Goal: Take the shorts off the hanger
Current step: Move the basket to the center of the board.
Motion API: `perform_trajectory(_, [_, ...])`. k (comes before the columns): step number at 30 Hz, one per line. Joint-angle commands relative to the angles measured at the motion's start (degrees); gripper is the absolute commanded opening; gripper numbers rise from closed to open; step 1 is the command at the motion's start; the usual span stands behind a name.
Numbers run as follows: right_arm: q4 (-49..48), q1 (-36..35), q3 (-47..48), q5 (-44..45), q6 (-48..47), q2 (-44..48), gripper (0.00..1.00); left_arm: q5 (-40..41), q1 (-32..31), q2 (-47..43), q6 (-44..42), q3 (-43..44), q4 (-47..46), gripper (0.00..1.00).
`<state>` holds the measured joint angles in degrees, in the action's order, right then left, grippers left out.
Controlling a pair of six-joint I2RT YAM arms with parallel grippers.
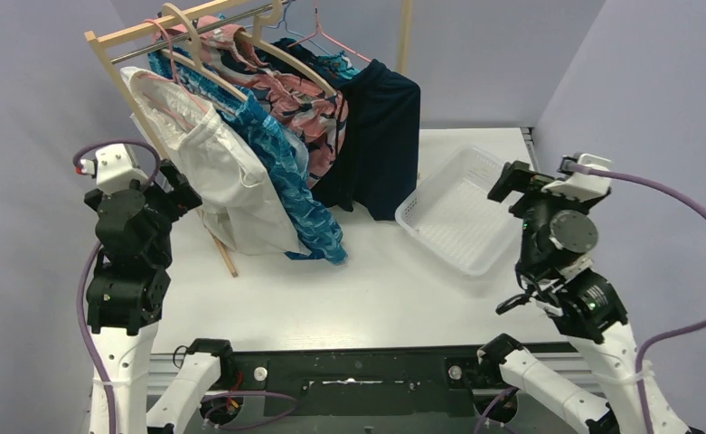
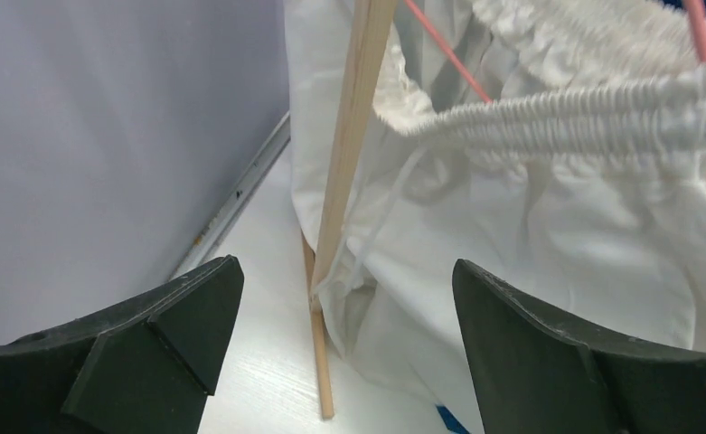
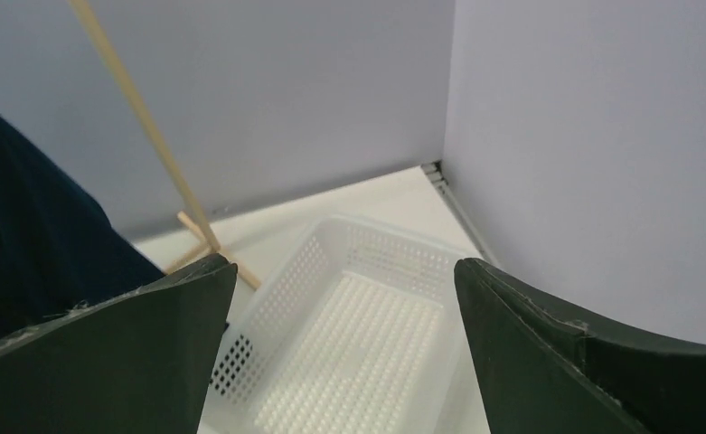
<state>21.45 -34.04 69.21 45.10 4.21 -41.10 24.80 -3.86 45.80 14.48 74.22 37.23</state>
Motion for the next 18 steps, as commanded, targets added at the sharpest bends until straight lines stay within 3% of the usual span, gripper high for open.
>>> perform_trajectory(1, [0.5, 5.9, -7.0, -17.2, 8.5, -1.6, 0.98, 0.2, -2.2, -3.2, 5.7, -5.4, 0.7, 0.88])
perform_trajectory(11, [6.5, 13.3, -18.0, -36.8, 21.5, -14.5, 0.98, -8.9, -6.9, -17.4, 15.6, -25.2, -3.2, 0.90])
perform_trajectory(18, [8.7, 16.1, -19.0, -42.4, 26.1, -26.6, 0.98, -15.9, -8.6, -29.3, 22.3, -38.4, -6.3, 0.90])
